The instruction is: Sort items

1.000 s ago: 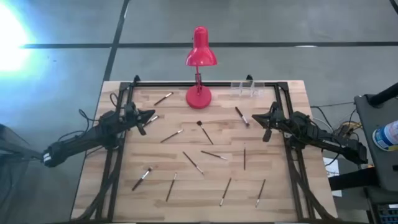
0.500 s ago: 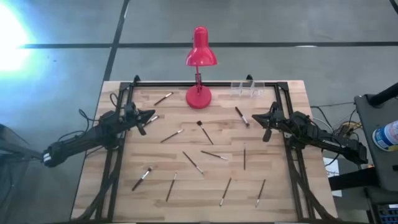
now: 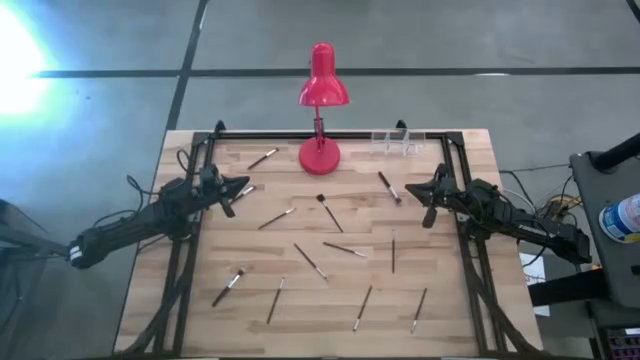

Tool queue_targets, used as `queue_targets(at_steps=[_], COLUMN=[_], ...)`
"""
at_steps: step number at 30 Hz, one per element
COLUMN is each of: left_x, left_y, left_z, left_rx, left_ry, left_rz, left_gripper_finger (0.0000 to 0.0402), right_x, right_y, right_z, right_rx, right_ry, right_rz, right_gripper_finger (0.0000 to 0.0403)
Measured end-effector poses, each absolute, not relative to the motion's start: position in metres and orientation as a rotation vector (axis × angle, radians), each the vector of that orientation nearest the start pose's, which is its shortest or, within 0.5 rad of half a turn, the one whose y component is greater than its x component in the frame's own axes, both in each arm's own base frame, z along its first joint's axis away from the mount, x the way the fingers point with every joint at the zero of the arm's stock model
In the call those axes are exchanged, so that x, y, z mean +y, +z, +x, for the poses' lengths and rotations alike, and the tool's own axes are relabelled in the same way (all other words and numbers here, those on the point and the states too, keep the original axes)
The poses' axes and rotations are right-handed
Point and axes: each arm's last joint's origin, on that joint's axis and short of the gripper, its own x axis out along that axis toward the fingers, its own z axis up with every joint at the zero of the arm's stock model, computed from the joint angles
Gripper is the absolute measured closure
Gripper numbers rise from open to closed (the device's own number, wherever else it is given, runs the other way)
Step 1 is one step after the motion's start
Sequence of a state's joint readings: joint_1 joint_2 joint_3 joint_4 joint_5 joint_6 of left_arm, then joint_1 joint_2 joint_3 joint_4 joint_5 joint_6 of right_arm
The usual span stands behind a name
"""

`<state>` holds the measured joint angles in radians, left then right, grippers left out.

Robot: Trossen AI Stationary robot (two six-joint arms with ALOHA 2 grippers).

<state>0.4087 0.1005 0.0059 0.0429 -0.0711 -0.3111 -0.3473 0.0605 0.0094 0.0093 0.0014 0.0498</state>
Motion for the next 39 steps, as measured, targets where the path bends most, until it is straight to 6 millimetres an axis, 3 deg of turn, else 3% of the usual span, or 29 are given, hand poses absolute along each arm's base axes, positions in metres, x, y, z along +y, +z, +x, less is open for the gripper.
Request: queue_targets(at_steps=[39], left_x=[0.0430], left_y=[0.1616], left_z=[0.0941], left_rx=[-0.023], left_ry=[0.484], left_rz=[-0.314], left_gripper_finger=[0.0401], right_x=[-0.0331], right_y=[0.1591], right_z=[0.0981], right_rx=[0.079], right_ry=[-0.329], right_rz=[0.063], right_gripper_finger=[0.0394])
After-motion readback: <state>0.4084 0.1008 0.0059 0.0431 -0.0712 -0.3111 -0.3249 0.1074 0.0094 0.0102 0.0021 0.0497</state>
